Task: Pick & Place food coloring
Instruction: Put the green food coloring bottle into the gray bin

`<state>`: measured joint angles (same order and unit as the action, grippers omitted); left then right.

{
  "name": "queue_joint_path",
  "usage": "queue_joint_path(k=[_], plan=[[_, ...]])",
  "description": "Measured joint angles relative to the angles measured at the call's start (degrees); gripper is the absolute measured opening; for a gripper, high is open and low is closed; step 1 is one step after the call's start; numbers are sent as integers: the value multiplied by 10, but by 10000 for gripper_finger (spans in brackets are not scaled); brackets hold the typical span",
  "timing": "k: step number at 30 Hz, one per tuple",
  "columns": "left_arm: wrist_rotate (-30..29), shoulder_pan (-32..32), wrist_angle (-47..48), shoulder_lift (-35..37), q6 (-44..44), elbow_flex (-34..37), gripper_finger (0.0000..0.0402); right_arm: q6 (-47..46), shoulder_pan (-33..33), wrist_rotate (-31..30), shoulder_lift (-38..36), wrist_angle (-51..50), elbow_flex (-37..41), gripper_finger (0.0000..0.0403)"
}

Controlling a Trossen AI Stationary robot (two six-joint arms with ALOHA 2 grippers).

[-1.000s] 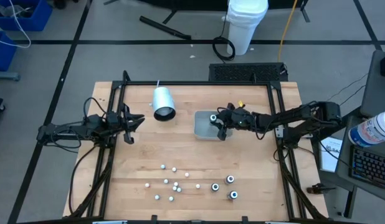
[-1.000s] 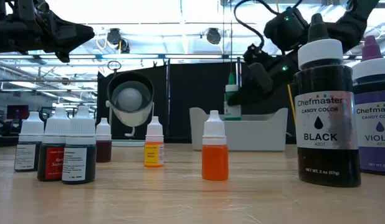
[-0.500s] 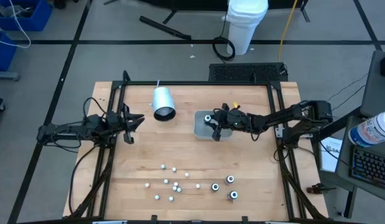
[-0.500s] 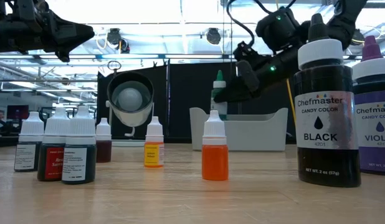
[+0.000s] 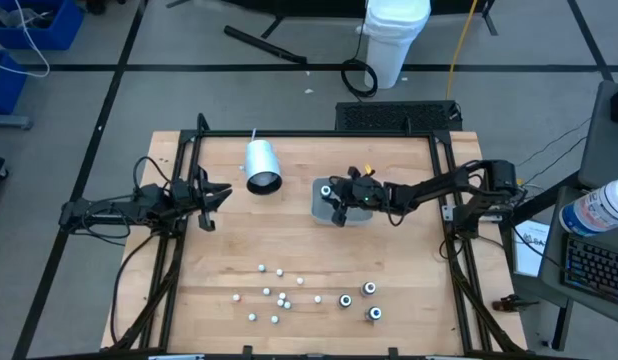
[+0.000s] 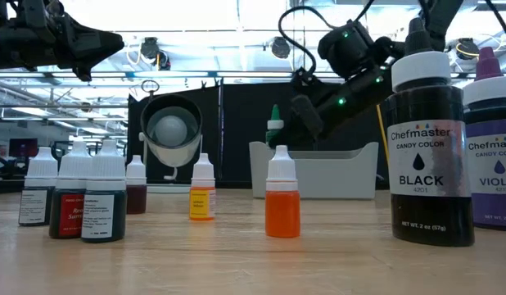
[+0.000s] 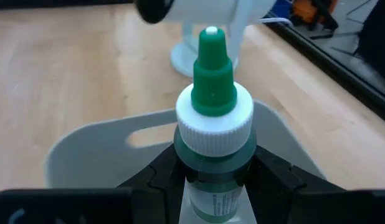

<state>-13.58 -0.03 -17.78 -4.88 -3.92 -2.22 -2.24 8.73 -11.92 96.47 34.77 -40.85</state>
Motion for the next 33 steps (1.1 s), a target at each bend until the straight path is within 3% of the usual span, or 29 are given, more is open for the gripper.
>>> queue_joint_path(k=[33], plan=[[0, 0, -1, 0, 11, 0, 72, -35, -8, -18, 0, 24, 0, 132]])
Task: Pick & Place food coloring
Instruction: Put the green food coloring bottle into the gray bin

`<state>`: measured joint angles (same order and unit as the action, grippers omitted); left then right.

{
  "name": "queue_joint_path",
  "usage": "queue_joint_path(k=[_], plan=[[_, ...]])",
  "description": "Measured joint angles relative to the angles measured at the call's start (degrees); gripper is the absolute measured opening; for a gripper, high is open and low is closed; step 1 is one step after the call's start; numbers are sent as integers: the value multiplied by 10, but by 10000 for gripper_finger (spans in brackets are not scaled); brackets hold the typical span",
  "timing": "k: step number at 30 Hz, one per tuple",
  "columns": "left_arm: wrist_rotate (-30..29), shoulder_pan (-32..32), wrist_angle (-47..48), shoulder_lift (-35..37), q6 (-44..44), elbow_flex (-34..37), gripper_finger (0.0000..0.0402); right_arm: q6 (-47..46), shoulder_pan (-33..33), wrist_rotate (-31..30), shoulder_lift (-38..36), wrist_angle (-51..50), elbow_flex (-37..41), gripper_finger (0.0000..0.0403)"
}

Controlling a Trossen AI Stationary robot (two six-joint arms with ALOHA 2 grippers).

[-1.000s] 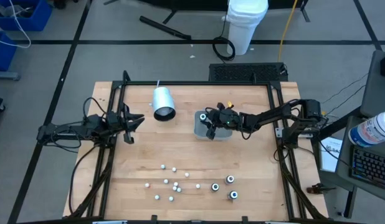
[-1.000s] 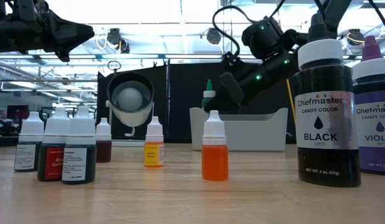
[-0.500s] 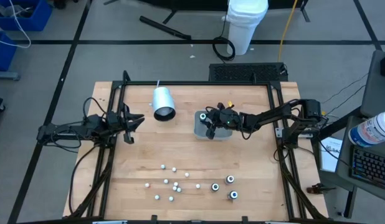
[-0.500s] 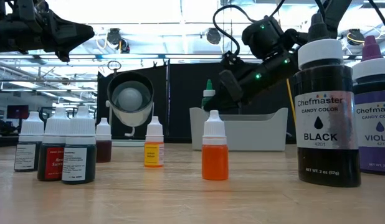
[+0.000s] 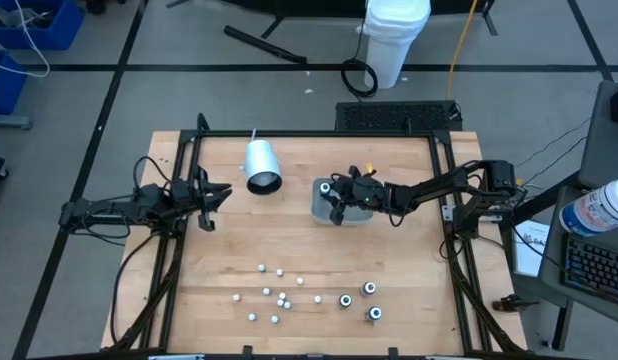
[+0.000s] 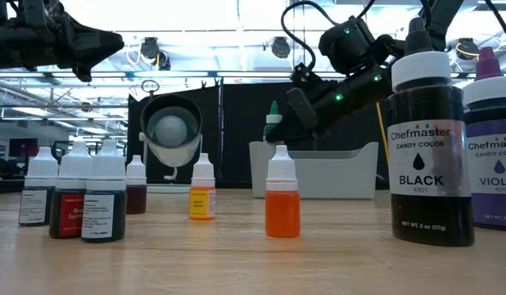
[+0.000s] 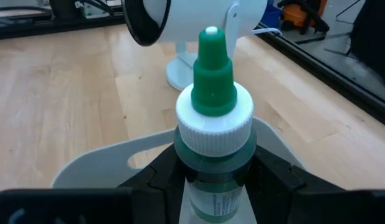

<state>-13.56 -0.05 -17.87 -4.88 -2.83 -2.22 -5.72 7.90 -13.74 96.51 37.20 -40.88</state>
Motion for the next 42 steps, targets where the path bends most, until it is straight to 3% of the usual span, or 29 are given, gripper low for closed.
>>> queue_joint_path(k=[15, 42], plan=[[0, 0, 0, 0, 1, 0, 72, -22, -6, -14, 45, 25, 0, 132], [0, 0, 0, 0, 1, 0, 72, -26, -5, -4, 48, 9, 0, 132]])
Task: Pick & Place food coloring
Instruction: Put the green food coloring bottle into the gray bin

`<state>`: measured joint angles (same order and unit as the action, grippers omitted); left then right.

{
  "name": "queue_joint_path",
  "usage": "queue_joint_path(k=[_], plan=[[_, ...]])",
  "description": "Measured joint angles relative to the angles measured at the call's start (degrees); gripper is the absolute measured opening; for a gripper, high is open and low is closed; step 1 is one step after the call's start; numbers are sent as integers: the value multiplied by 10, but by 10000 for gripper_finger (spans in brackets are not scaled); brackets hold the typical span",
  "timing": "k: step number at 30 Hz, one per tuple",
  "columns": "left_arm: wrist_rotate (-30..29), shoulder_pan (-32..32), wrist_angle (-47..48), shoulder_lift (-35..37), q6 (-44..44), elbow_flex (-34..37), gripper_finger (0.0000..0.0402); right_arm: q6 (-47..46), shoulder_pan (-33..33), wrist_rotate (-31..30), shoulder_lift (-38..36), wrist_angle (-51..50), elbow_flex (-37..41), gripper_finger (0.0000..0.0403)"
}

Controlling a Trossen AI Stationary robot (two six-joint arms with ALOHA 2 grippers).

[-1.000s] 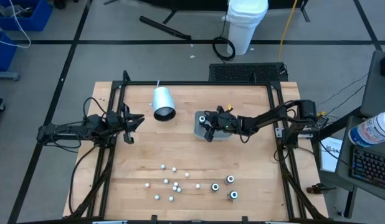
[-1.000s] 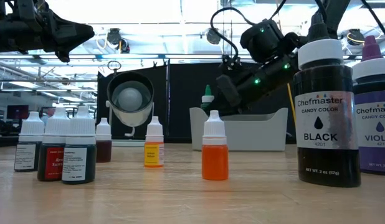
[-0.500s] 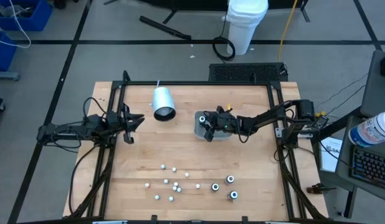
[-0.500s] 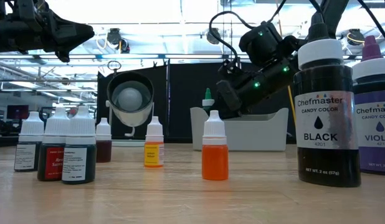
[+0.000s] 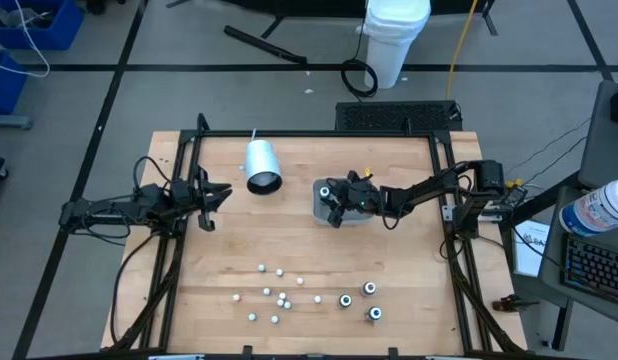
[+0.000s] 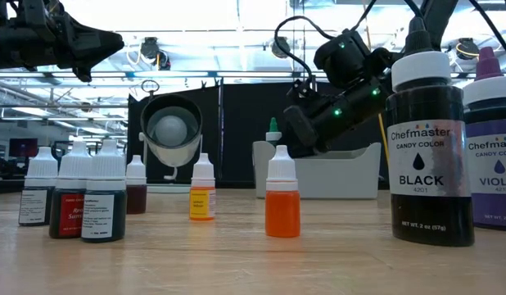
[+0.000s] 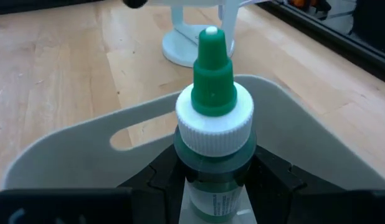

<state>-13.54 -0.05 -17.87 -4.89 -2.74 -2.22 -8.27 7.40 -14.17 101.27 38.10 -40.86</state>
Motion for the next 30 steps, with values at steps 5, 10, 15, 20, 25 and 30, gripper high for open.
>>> queue_joint_path(k=[5, 10, 15, 20, 25, 30], plan=[[0, 0, 0, 0, 0, 0, 72, 5, 0, 9, 0, -1, 0, 134], [0, 0, 0, 0, 0, 0, 72, 4, 0, 9, 0, -2, 0, 157], [0, 0, 0, 0, 0, 0, 72, 4, 0, 9, 0, -2, 0, 176], [0, 0, 0, 0, 0, 0, 72, 4, 0, 9, 0, -4, 0, 182], [0, 0, 0, 0, 0, 0, 72, 16, -1, 11, 0, -3, 0, 181], [0, 0, 0, 0, 0, 0, 72, 45, -8, 24, 0, 11, 0, 189]])
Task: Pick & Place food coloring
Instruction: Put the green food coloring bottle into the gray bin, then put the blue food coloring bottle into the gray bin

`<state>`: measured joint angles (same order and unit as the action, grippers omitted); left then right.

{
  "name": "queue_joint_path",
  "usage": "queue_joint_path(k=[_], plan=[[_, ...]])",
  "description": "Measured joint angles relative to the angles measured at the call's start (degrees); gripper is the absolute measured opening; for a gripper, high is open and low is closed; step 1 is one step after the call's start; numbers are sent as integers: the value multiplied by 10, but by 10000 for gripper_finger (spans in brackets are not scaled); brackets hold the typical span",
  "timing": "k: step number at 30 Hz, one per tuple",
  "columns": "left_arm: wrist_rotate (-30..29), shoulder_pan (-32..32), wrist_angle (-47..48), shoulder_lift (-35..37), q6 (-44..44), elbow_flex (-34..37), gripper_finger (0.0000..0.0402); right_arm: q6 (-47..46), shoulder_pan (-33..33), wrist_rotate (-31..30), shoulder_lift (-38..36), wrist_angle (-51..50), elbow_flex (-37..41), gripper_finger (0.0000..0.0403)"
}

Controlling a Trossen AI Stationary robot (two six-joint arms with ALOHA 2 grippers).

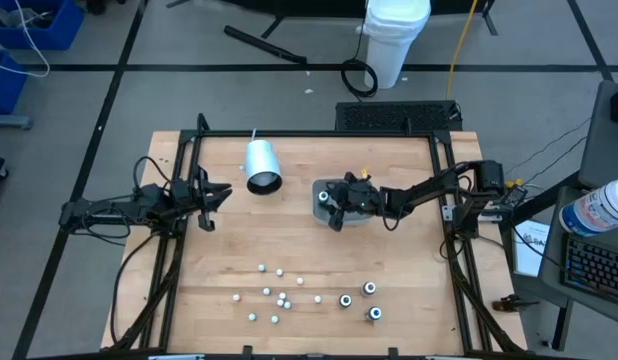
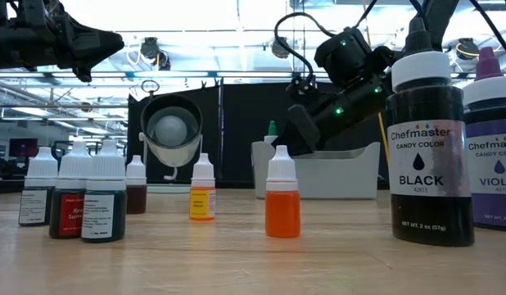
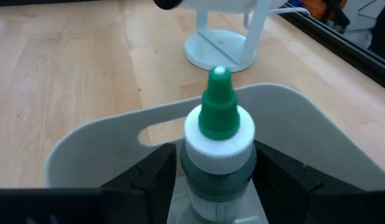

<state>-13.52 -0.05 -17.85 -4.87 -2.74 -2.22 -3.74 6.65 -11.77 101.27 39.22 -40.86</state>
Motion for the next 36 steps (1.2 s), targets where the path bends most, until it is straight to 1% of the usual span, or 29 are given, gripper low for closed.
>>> queue_joint_path(k=[9, 12, 17, 26, 29, 32, 36], plan=[[0, 0, 0, 0, 0, 0, 72, 3, 0, -2, -1, -1, 0, 206], [0, 0, 0, 0, 0, 0, 72, 4, 1, -2, -9, 1, 0, 208], [1, 0, 2, 0, -3, 0, 72, 30, 1, -3, -44, -7, 0, 209], [1, 0, 2, 0, -4, 0, 72, 69, 1, -4, -131, -48, 0, 210], [1, 0, 3, 0, -4, 0, 72, 89, -3, -4, -172, -74, 0, 209], [1, 0, 5, 0, -4, 0, 72, 125, -27, -5, -225, -112, 0, 204], [1, 0, 13, 0, -5, 0, 72, 155, -78, -13, -306, -187, 0, 194]])
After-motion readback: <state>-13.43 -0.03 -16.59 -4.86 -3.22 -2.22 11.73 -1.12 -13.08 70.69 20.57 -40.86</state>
